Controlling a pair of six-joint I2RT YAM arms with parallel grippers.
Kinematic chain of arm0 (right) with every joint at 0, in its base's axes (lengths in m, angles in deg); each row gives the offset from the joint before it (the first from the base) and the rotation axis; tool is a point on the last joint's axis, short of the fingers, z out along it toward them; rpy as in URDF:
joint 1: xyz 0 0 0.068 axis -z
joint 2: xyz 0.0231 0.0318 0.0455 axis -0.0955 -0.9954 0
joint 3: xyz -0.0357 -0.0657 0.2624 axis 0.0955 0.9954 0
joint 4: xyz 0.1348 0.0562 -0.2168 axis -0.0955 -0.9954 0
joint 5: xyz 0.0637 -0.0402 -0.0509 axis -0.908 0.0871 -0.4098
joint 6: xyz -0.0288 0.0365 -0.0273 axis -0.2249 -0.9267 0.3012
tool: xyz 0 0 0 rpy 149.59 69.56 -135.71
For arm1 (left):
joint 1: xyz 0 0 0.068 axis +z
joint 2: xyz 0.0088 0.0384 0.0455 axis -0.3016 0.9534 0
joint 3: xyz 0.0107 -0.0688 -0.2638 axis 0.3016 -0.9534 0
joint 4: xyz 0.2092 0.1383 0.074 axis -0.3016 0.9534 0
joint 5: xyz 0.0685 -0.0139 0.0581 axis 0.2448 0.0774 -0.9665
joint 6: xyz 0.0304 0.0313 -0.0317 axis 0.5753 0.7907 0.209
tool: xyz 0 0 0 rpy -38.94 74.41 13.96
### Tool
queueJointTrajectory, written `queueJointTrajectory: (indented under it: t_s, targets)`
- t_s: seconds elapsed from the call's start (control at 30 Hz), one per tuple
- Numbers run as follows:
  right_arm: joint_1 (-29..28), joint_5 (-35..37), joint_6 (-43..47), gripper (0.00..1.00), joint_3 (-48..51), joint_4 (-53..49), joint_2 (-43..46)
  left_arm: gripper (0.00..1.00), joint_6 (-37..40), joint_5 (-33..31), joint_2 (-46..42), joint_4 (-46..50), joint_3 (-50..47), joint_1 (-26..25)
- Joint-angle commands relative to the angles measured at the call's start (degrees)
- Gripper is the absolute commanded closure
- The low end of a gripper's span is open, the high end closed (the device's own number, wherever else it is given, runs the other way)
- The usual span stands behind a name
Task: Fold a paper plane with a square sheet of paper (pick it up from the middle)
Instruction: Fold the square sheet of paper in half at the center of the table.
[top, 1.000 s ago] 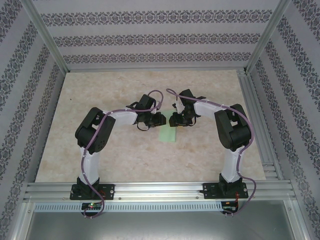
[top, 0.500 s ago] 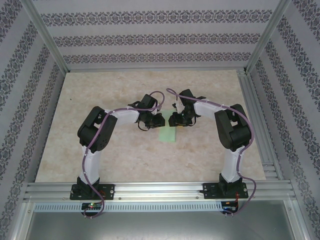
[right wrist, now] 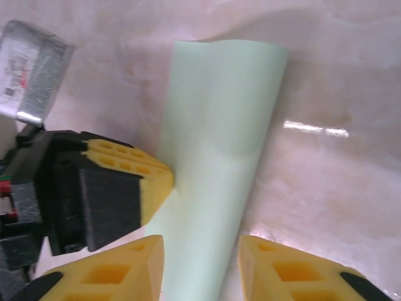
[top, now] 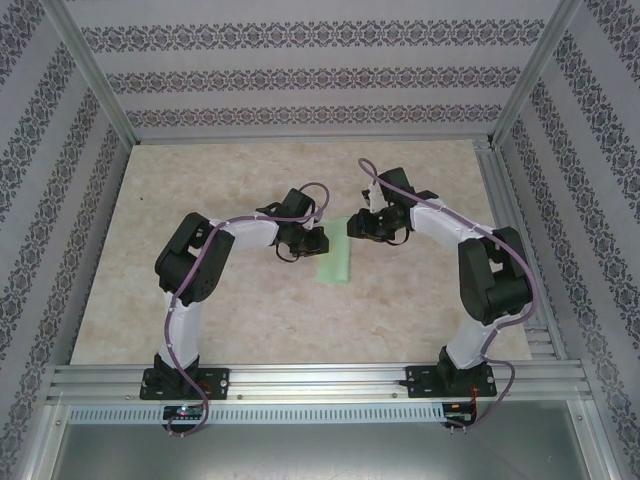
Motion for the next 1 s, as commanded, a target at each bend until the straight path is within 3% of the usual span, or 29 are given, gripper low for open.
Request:
queueJointTrajectory:
  t_s: [0.0,0.17,0.67,0.97]
  targets:
    - [-1.95,-4.26,-0.95,0.70,0.13,1.75,-2.20,0.86,1.42,-5.13,4.11,8.86,-1.57,-0.58]
    - [-4.21,-4.44,-1.29,0.78,-2.38,1.08,-6.95,0.87,0.92,-6.66,4.61,10.75,-0.97,-0.56]
    - [-0.44,1.91,0.20,0.81,1.83,0.66,-11.62,0.88,1.76,-9.23,6.22,13.77,-0.20,-0.58]
    - [-2.62,-3.29,-1.82,0.82,1.76,2.49,-5.71,0.88,1.63,-8.42,6.40,13.16,0.09,-0.60]
